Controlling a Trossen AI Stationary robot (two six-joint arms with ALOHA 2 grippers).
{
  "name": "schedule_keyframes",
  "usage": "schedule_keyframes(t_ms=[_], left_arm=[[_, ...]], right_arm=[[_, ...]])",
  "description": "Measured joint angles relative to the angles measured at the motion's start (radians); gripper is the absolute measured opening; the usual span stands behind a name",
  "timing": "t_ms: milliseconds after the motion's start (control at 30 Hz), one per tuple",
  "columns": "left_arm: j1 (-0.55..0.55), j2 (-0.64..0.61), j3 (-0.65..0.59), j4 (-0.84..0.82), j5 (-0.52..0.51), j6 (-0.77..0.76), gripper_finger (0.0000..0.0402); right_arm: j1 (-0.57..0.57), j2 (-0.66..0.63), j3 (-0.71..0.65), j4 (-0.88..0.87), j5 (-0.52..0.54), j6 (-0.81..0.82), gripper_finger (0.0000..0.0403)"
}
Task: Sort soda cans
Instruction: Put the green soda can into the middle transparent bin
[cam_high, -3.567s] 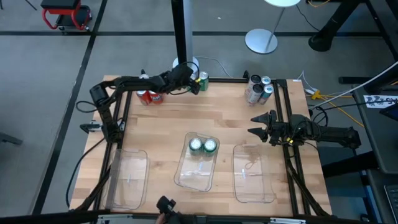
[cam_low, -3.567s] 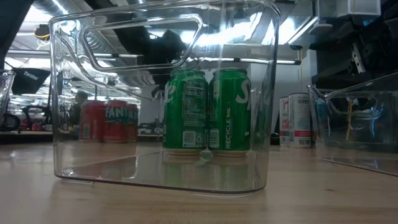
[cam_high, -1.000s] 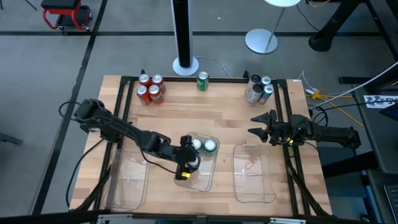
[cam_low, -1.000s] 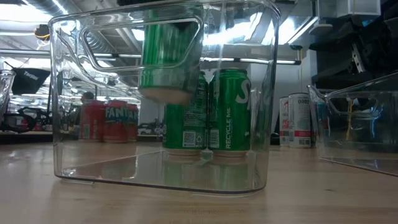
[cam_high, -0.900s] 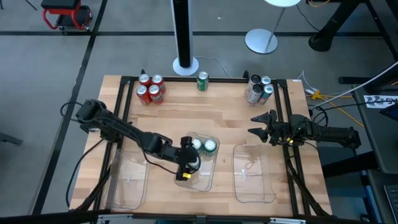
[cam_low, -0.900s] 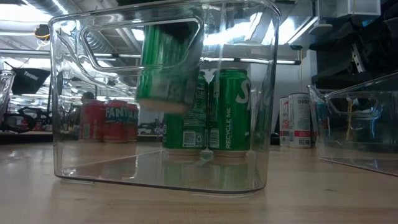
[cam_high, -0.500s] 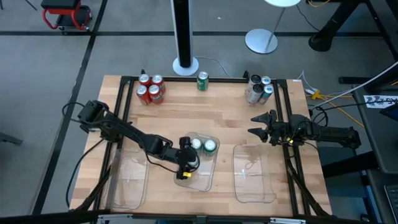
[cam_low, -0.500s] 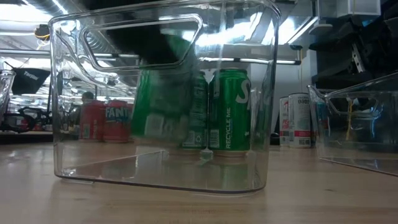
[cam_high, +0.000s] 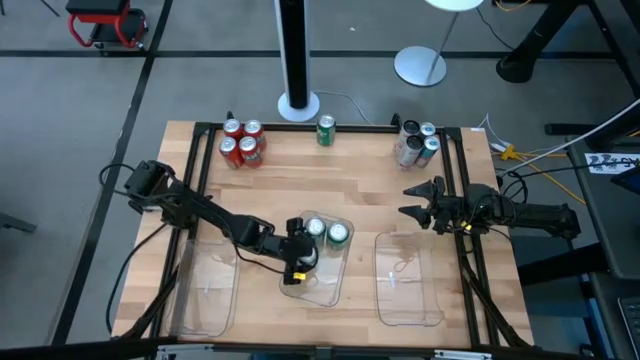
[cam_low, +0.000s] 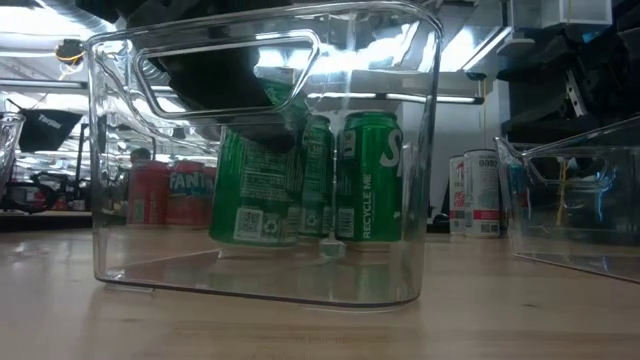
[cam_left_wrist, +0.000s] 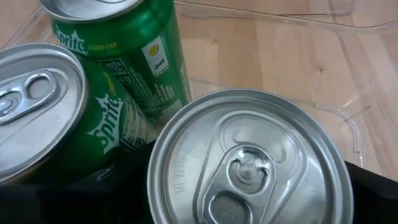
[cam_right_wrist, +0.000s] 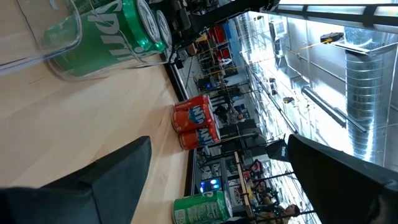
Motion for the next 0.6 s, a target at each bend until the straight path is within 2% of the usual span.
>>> schedule_keyframes(t_ms=[300, 600], left_arm=[[0.0, 0.002, -0.001, -0.002, 0.003, 0.033, 0.0333], [0.001, -0.036, 0.058, -0.053, 0.003, 0.089, 0.0335]], right_arm=[[0.0, 0.0, 0.0, 0.0, 0.0, 0.0, 0.0376], [0.0, 0.0, 0.0, 0.0, 0.0, 0.015, 0.0376]])
